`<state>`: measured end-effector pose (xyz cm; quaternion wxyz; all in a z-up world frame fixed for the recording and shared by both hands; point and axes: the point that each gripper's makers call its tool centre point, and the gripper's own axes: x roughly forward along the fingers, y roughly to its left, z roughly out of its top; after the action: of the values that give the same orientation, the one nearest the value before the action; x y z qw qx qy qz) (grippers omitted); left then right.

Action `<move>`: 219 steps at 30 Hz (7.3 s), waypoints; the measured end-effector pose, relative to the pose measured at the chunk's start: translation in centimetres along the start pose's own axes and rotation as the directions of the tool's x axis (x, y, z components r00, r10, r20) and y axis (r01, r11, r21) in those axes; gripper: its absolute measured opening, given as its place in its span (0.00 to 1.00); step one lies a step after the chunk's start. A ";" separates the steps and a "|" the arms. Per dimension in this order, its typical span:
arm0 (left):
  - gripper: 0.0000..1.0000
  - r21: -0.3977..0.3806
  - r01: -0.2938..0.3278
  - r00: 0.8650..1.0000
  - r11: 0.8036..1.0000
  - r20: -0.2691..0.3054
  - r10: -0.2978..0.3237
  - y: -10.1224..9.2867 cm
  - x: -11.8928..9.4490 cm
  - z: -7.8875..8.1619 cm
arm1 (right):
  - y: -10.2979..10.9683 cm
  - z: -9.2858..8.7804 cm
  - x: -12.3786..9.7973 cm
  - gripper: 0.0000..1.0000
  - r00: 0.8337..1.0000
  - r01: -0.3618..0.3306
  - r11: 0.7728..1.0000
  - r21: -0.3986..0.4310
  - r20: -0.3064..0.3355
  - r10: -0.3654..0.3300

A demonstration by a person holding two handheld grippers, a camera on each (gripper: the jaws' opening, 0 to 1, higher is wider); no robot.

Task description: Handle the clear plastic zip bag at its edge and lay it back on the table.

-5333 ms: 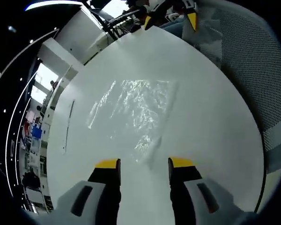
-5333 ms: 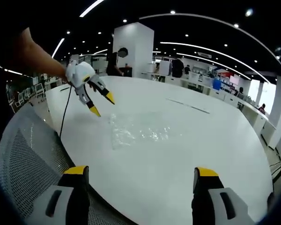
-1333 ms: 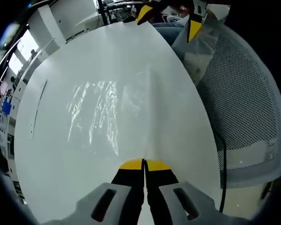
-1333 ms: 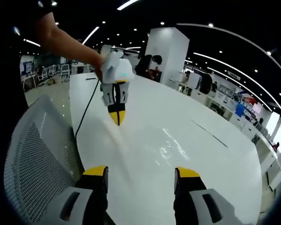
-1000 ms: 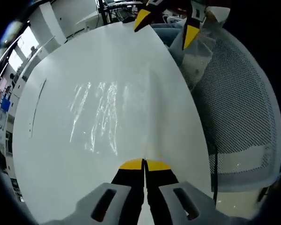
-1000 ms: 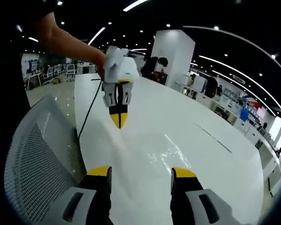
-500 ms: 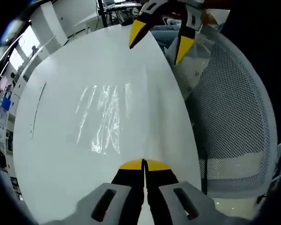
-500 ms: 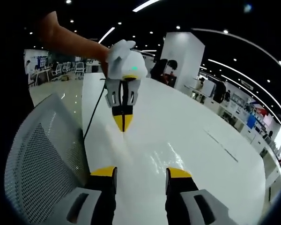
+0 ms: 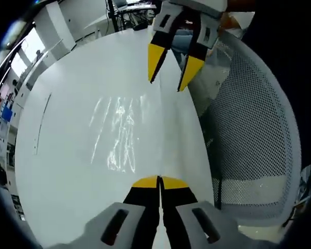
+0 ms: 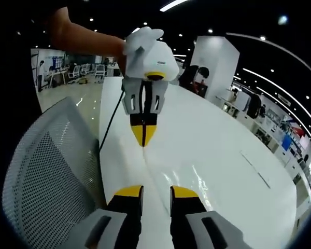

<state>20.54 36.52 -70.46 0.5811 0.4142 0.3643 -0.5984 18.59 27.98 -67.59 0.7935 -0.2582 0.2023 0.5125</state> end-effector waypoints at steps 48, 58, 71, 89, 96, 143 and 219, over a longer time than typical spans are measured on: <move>0.11 0.111 -0.030 0.994 0.993 0.105 0.018 -1.2 -0.1 2.4 | 2.1 -0.5 1.9 0.00 0.994 -0.103 0.988 -0.116 -0.056 0.097; 0.06 0.123 -0.041 0.990 0.992 0.139 0.024 -1.0 0.2 2.8 | 2.1 -0.6 1.9 0.00 0.992 -0.111 0.986 -0.121 -0.071 0.103; 0.00 0.164 -0.030 0.990 0.986 0.139 0.007 -1.1 0.8 3.0 | 2.1 -0.3 2.1 0.00 0.993 -0.107 0.988 -0.109 -0.071 0.099; 0.00 0.143 -0.042 0.989 0.989 0.150 0.020 -1.2 0.6 3.4 | 2.1 1.8 3.1 0.06 0.996 -0.091 0.991 -0.095 -0.008 0.091; 0.00 0.131 -0.038 0.988 0.991 0.152 0.018 -1.3 0.6 3.5 | 2.2 2.3 3.7 0.06 0.996 -0.090 0.991 -0.101 0.001 0.090; 0.00 0.150 -0.047 0.986 0.988 0.165 0.022 -1.7 0.5 4.1 | 2.5 2.3 4.7 0.00 0.995 -0.104 0.992 -0.073 -0.013 0.103; 0.00 0.111 -0.044 0.985 0.993 0.168 0.025 -1.7 -0.1 3.7 | 2.2 2.1 3.9 0.00 0.993 -0.111 0.992 -0.053 -0.041 0.109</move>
<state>18.60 33.30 -69.01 0.5950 0.4018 0.2722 -0.6406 18.21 32.81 -68.69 0.7527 -0.2780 0.2171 0.5559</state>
